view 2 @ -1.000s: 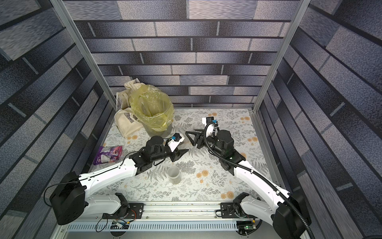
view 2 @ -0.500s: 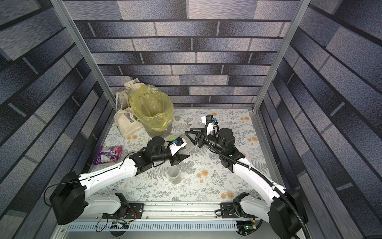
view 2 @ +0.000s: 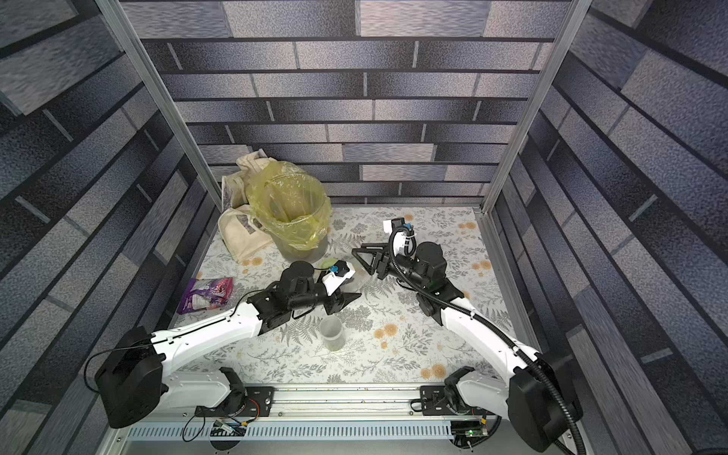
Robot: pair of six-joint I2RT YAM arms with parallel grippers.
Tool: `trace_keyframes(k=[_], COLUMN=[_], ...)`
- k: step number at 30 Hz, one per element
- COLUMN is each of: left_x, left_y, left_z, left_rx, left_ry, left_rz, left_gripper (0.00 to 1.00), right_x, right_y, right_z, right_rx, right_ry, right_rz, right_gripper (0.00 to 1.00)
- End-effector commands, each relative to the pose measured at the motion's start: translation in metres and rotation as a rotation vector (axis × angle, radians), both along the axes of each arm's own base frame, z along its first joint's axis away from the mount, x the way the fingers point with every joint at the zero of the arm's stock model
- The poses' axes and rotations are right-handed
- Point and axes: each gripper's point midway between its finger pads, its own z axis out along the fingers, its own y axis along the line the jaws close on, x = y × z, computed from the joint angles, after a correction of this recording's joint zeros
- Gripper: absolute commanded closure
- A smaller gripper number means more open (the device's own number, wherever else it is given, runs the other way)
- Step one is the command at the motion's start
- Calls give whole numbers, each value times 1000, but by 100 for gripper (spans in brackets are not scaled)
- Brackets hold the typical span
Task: Empty moldy mung beans from jars
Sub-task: Open the lid of the jar.
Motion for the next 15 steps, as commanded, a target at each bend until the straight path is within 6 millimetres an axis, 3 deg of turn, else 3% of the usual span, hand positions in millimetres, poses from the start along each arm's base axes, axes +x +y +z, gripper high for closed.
trace_keyframes(k=[1, 10, 15], left_x=[19, 26, 26], left_y=[6, 9, 9], left_z=[18, 17, 14], left_rx=[-80, -88, -77], left_ry=[-17, -13, -7], left_rz=[98, 144, 144], left_gripper=[50, 50, 50], right_x=[-3, -1, 1], right_y=[4, 8, 8], right_z=[12, 9, 10], right_rx=[14, 34, 40], right_ry=[-22, -6, -10], right_rz=[38, 62, 55], right_gripper=[43, 39, 46])
